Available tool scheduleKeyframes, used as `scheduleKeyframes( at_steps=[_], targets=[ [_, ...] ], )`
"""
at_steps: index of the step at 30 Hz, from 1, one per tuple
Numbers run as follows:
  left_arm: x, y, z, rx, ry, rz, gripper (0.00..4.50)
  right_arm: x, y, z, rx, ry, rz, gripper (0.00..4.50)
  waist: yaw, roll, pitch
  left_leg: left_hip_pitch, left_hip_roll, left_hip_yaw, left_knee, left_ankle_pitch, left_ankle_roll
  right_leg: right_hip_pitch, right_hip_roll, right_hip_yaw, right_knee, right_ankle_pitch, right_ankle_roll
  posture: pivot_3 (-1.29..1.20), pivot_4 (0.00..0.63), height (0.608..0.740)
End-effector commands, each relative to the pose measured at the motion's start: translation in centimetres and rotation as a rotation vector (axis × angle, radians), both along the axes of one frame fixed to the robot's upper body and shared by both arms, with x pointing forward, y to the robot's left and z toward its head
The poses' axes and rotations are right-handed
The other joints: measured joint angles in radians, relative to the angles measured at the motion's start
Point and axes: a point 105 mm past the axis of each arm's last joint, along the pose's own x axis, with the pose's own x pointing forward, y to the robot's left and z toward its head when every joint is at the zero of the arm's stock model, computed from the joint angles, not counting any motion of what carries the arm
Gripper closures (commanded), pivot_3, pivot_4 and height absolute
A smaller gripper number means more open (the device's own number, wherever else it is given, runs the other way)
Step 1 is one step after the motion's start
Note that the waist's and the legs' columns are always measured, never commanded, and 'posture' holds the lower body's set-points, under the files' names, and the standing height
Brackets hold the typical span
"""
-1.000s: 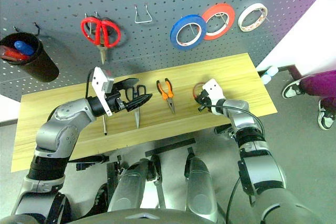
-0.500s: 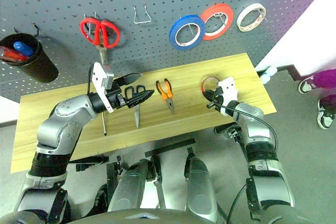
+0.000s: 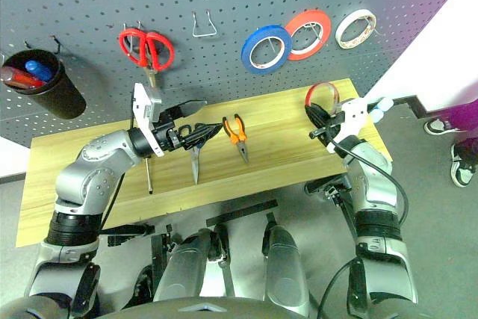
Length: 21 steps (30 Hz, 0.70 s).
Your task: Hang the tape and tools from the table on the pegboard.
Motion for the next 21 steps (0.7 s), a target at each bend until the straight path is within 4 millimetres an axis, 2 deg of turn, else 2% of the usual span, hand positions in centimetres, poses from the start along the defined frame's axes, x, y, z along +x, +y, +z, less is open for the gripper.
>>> scheduleKeyframes(
  at_steps=[1, 10, 21],
  targets=[
    [-1.0, 0.0, 1.8, -0.025, -0.057, -0.019, 0.00, -0.5, -1.1, 2.1, -0.022, -0.107, -0.047, 4.43, -0.001, 0.000, -0.002, 0.000, 0.000, 0.000, 0.000, 0.000, 0.000, 0.000, 0.000, 0.000, 0.000, 0.000, 0.000, -0.13, 0.186, 0.723],
    [-1.8, 0.5, 2.4, -0.017, -0.066, -0.007, 0.00, -0.4, -1.3, 5.2, -0.074, -0.235, -0.077, 4.43, -0.006, -0.001, -0.015, 0.001, 0.000, 0.001, 0.001, 0.000, 0.001, 0.001, 0.001, 0.000, 0.001, 0.000, 0.000, -0.12, 0.178, 0.723],
    [-2.4, 1.9, 3.2, -0.010, -0.071, 0.032, 0.00, 0.8, -0.9, 6.7, -0.096, -0.266, -0.051, 4.43, -0.022, 0.000, -0.026, 0.002, 0.000, 0.001, 0.002, 0.001, 0.001, 0.002, 0.001, 0.000, 0.002, 0.000, 0.000, -0.10, 0.163, 0.723]
  ],
)
